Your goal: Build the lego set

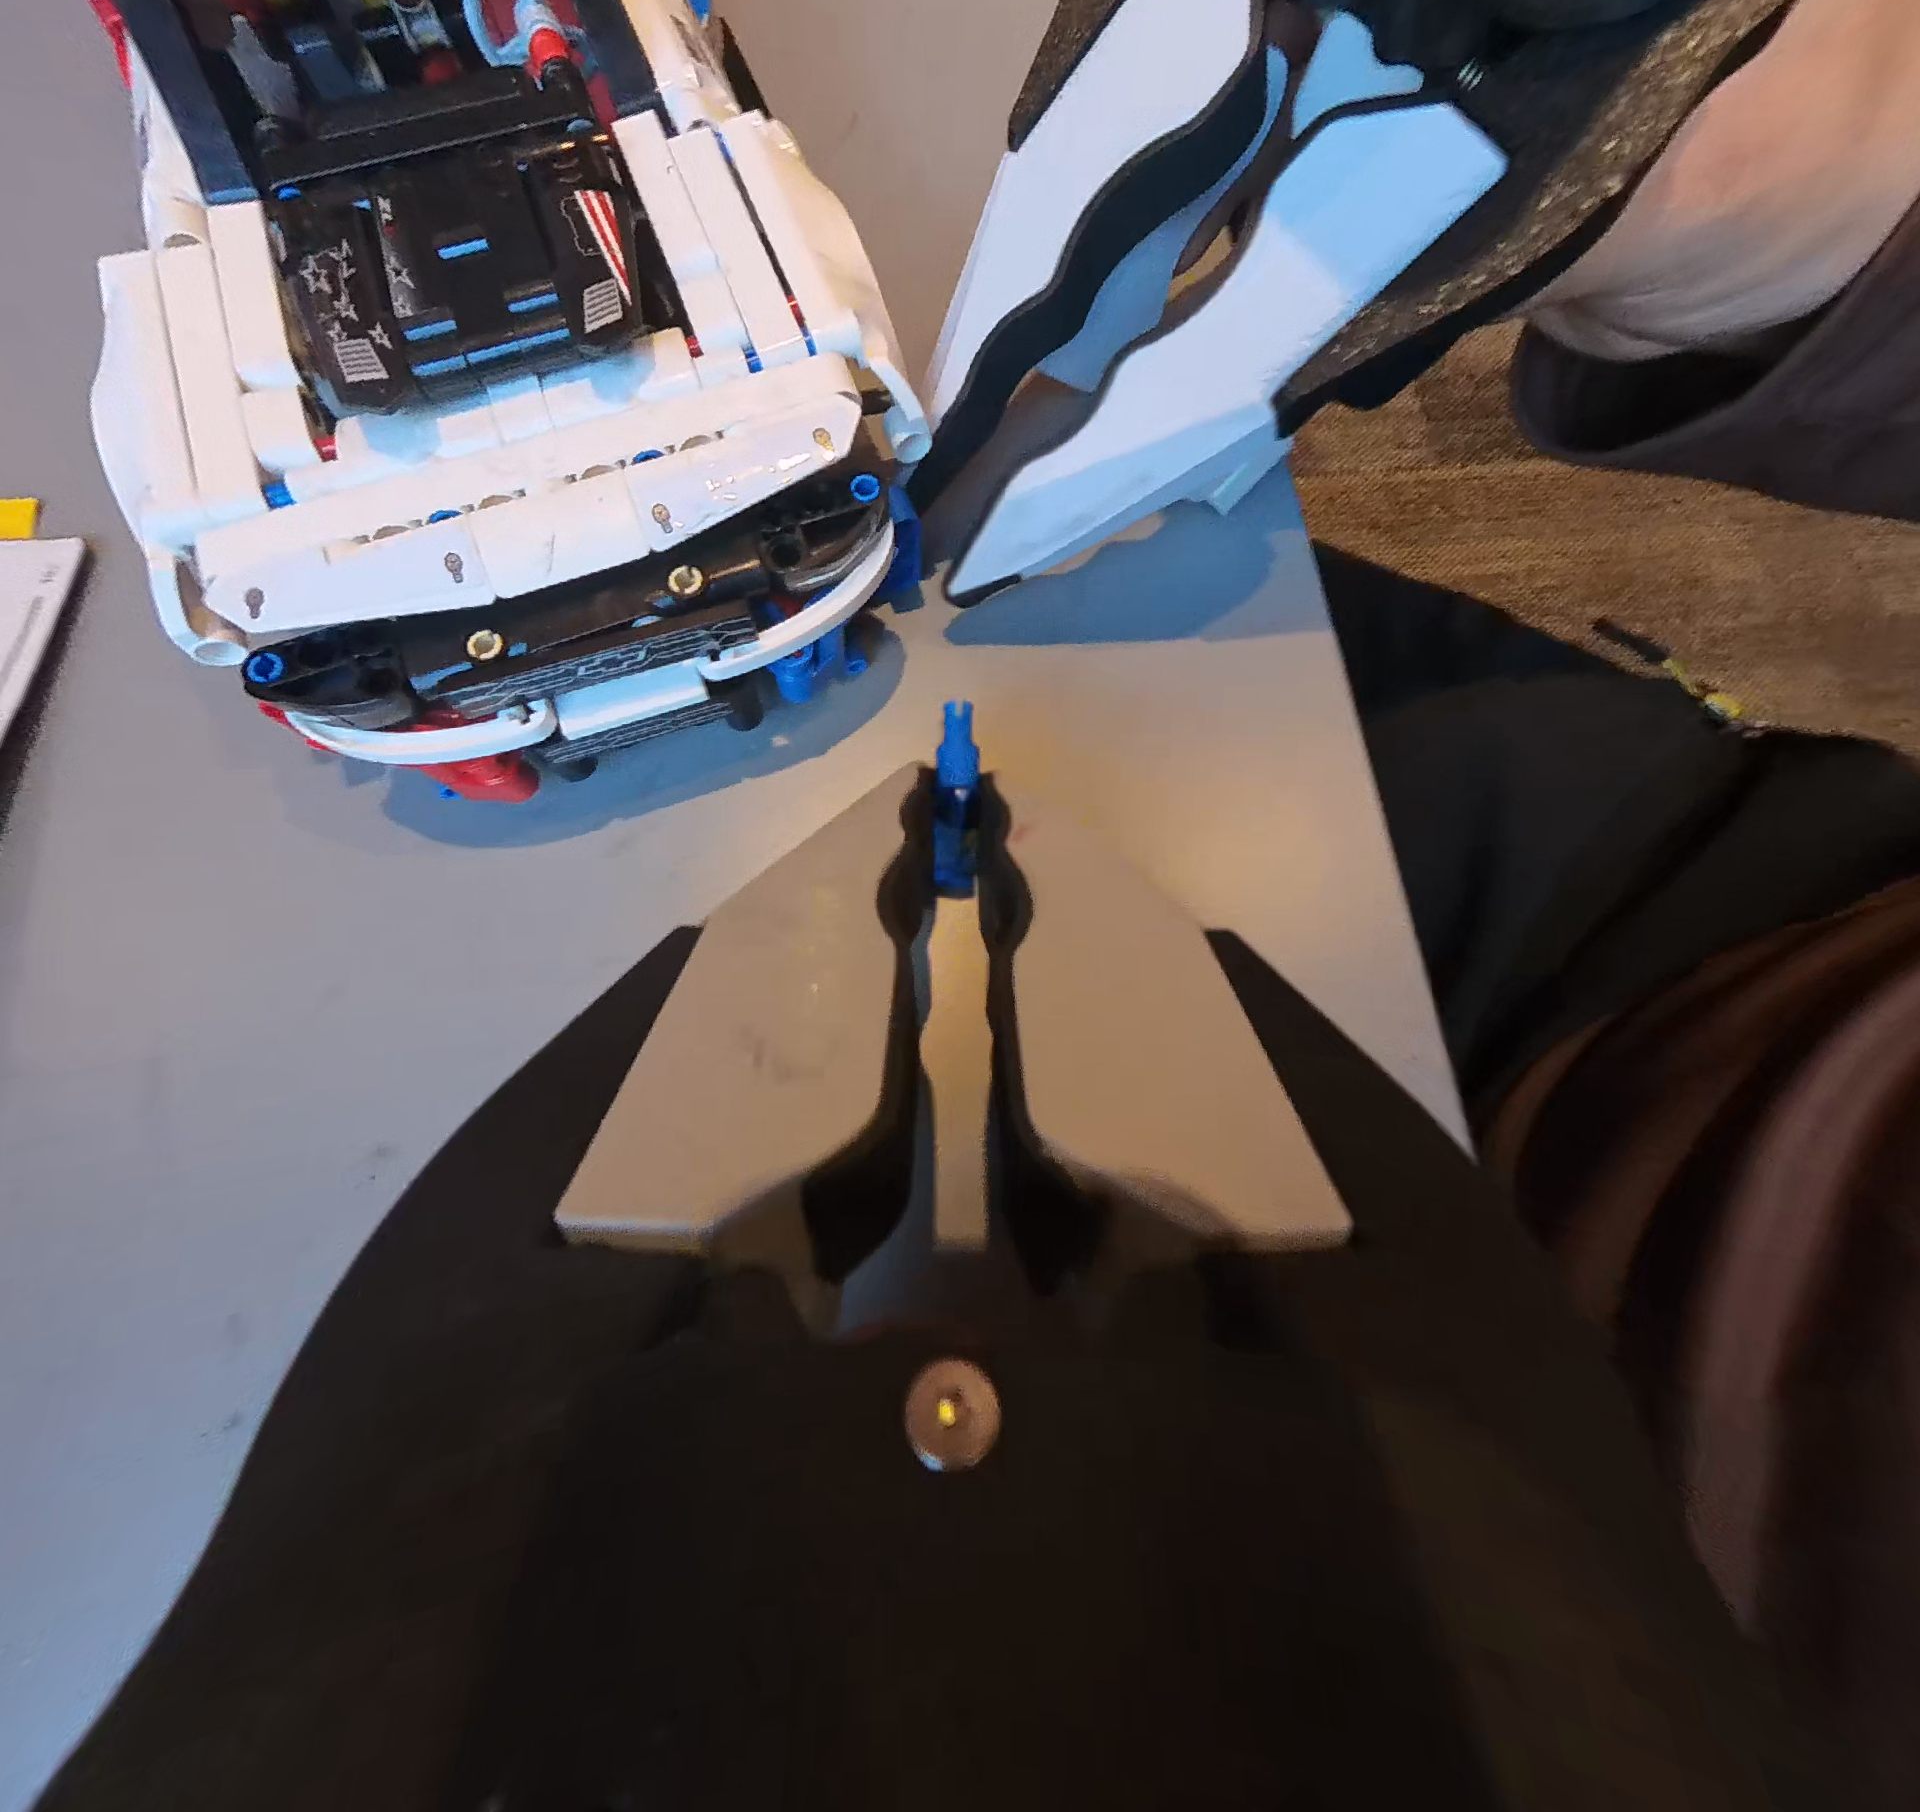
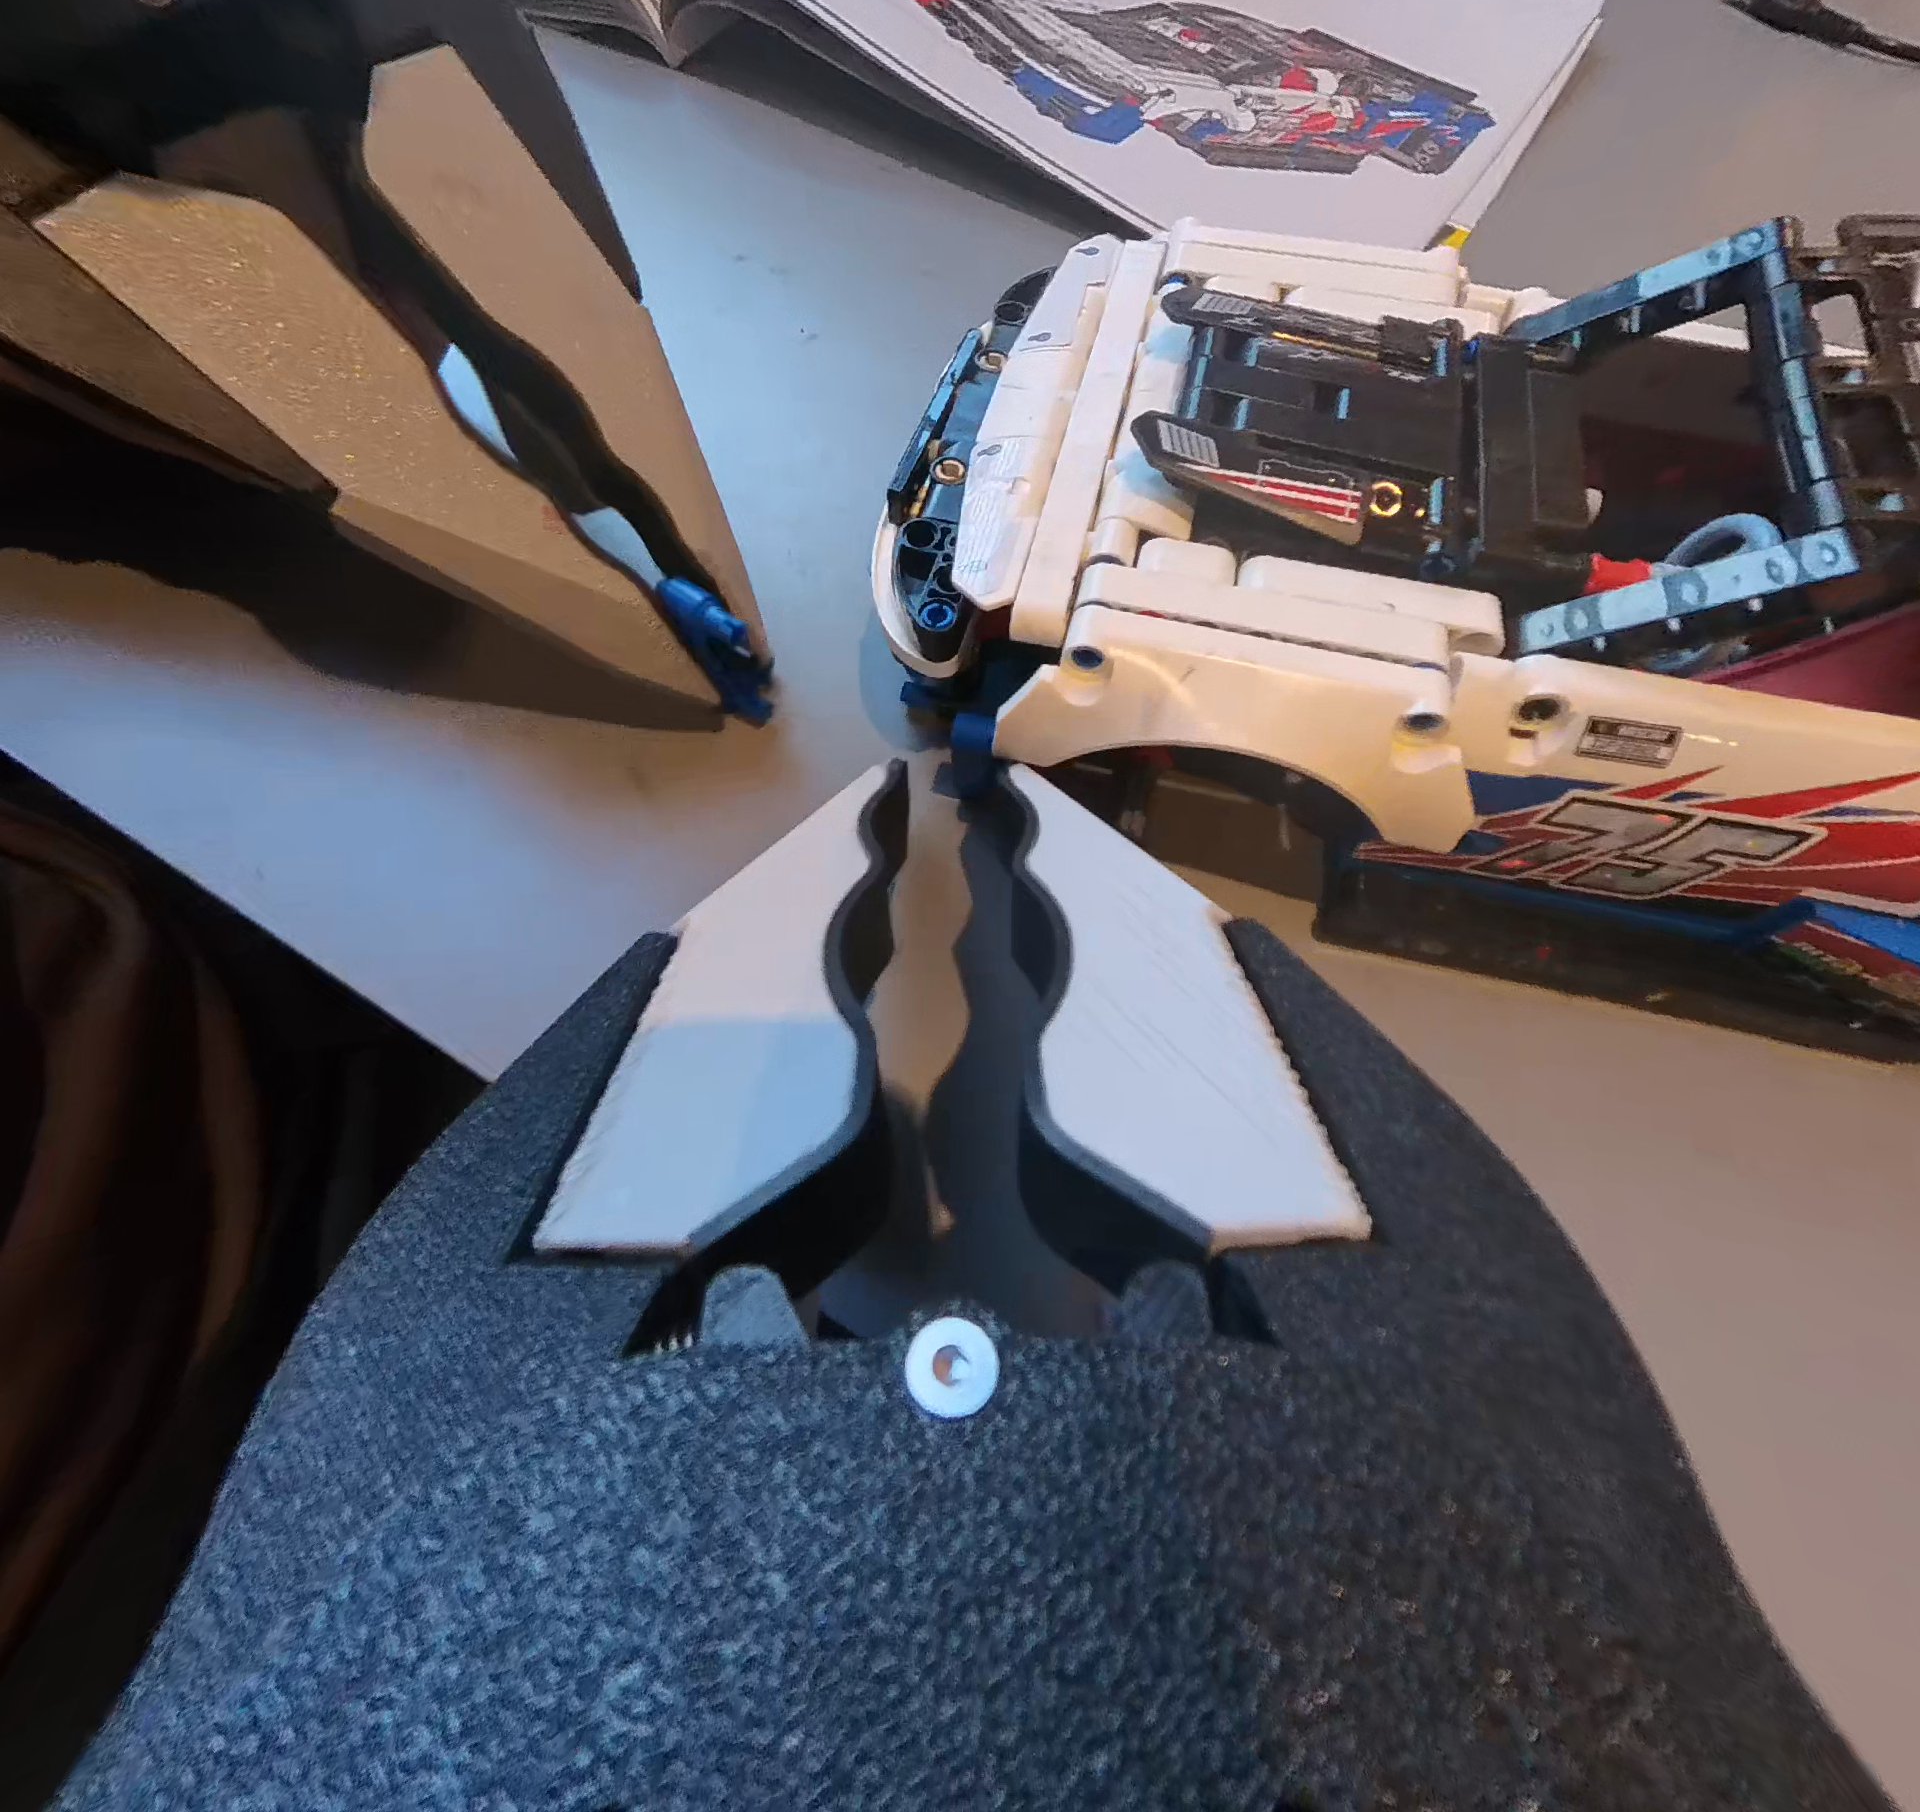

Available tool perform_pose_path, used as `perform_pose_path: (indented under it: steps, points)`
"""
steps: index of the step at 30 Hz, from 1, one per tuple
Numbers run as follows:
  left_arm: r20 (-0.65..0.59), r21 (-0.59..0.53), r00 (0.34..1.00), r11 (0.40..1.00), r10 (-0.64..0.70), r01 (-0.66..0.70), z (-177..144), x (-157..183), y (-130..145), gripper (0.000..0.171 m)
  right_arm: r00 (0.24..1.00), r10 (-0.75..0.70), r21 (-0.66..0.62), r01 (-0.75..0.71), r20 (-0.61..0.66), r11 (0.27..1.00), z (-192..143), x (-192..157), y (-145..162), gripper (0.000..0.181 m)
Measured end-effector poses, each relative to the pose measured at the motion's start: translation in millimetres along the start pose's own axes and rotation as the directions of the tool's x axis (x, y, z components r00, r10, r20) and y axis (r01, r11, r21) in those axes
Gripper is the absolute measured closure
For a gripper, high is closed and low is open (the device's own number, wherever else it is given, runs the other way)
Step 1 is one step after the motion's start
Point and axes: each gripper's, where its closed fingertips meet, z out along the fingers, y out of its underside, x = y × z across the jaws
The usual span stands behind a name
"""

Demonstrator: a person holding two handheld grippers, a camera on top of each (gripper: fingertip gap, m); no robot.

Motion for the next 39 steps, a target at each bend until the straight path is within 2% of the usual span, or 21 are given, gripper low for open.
perform_pose_path:
  steps: [3,6,10,18,27,35,36,37,39]
  points:
    - [-0.038,-0.002,0.998,0.999,0.042,-0.042,-2,-4,2,0.168,1.0,0.009,-0.002,-0.009,0.014,1.0,3,-3,-2,0.163]
    - [-0.049,0.003,0.999,1.0,0.021,-0.021,-1,-10,0,0.168,1.0,0.005,-0.002,-0.005,0.021,1.0,7,-6,-4,0.161]
    - [-0.014,0.004,1.0,1.0,0.017,-0.017,5,-19,-6,0.168,0.998,0.015,-0.004,-0.015,0.056,1.0,10,-13,-7,0.158]
    - [0.081,-0.004,0.99,0.993,0.115,-0.115,9,-19,-9,0.168,0.993,-0.015,-0.005,0.016,0.12,1.0,12,-24,-8,0.137]
    - [0.06,0.011,0.998,0.999,-0.037,0.036,14,-15,-13,0.167,0.99,-0.018,0.006,0.018,0.138,1.0,10,-25,-8,0.135]
    - [0.13,0.017,0.986,0.995,-0.101,0.1,17,-19,-15,0.168,0.987,0.017,0.018,-0.02,0.159,1.0,8,-23,-9,0.136]
    - [0.133,0.014,0.986,0.995,-0.101,0.1,17,-17,-14,0.165,0.987,0.02,0.02,-0.023,0.159,1.0,8,-23,-10,0.137]
    - [0.126,0.014,0.987,0.995,-0.1,0.099,16,-15,-14,0.155,0.986,0.023,0.021,-0.027,0.162,0.999,7,-22,-10,0.137]
    - [0.144,0.025,0.985,0.995,-0.096,0.093,13,-14,-14,0.152,0.985,0.032,0.024,-0.037,0.172,0.999,7,-22,-10,0.137]
